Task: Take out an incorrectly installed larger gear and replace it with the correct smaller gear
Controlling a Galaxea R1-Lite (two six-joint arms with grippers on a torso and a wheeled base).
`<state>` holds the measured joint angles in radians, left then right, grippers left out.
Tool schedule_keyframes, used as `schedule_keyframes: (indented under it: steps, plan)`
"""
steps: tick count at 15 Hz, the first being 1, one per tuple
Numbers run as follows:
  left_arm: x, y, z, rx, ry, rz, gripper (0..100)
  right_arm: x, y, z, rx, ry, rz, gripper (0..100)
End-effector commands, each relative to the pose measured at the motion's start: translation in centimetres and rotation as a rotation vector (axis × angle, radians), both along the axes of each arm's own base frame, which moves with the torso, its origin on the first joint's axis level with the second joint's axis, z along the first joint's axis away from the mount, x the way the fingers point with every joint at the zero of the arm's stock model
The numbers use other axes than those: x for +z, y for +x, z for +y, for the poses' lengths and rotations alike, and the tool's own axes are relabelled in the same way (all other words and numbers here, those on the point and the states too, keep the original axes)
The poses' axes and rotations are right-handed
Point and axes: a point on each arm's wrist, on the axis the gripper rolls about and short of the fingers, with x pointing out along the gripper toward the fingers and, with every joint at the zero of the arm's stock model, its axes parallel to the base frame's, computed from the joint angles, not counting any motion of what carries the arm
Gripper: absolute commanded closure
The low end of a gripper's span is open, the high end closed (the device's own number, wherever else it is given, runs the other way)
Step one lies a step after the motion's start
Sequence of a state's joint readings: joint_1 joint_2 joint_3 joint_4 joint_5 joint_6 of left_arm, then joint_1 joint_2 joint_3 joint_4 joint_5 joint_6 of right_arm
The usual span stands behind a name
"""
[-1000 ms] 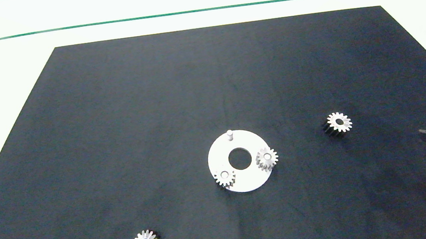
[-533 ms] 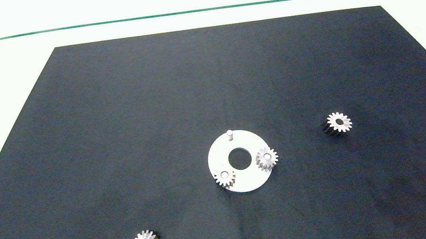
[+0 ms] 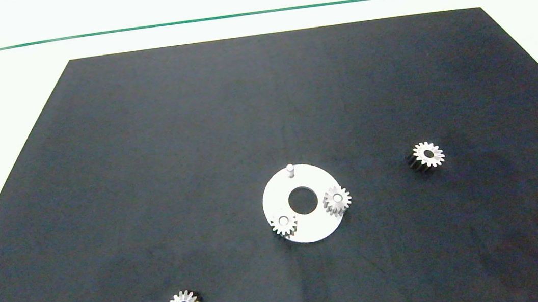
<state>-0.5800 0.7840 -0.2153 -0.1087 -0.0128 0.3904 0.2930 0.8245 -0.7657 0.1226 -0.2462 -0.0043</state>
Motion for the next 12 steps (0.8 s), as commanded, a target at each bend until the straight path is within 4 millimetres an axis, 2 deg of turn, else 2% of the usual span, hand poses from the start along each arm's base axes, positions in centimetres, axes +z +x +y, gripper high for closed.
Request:
schedule_keyframes:
  steps: [1, 4, 8, 12]
  plan:
    - [-0.3, 1.7, -1.1, 0.002, 0.038, 0.045, 0, 0.6, -0.2, -0.1, -0.008, 0.002, -0.009, 0]
    - [-0.5, 3.2, -2.0, 0.008, 0.049, 0.051, 0, 0.7, -0.3, -0.1, -0.008, 0.003, -0.011, 0]
    - [-0.8, 3.9, -2.5, 0.010, 0.062, 0.068, 0, 0.7, -0.3, -0.1, -0.008, 0.002, -0.009, 0]
    - [-1.2, 5.5, -3.5, 0.010, 0.062, 0.068, 0, 0.7, -0.5, -0.2, -0.008, 0.004, -0.016, 0]
